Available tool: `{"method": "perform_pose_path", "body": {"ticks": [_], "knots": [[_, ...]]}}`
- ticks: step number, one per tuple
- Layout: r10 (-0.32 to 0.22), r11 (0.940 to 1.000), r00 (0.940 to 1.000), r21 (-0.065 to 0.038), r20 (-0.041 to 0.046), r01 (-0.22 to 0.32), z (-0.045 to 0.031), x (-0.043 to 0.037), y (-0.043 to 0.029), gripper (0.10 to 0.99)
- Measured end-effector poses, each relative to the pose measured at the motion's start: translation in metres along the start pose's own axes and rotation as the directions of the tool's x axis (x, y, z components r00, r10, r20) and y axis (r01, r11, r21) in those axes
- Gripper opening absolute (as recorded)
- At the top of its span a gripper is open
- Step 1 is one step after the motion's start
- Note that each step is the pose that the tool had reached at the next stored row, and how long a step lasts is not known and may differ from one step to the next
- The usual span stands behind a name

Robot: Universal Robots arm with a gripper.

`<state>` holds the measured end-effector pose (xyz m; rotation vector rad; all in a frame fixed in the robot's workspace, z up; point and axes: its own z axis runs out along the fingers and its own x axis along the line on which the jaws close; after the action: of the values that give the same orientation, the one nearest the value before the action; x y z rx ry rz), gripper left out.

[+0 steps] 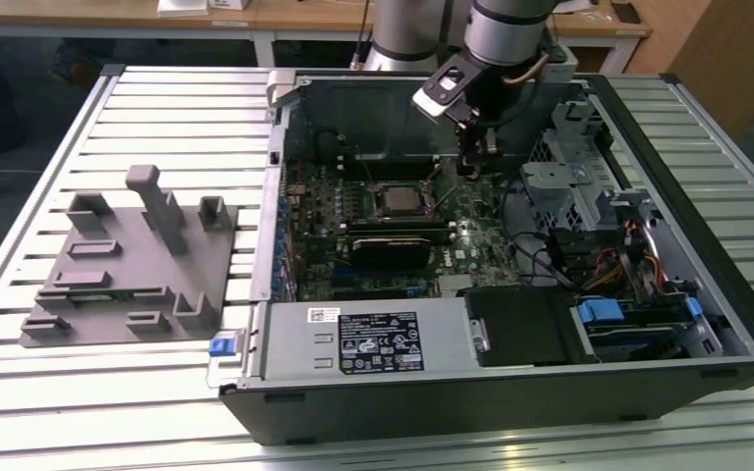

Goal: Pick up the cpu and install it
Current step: 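Close the cpu cover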

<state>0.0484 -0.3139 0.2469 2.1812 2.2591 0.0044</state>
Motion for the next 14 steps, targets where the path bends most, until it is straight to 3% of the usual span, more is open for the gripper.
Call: {"method": "perform_pose_path", "body": {"ticks": [14], "knots": [[0.0, 1.0, 1.0, 0.0, 0.0, 0.0, 0.0052, 0.0002, -0.0066, 0.106]]}}
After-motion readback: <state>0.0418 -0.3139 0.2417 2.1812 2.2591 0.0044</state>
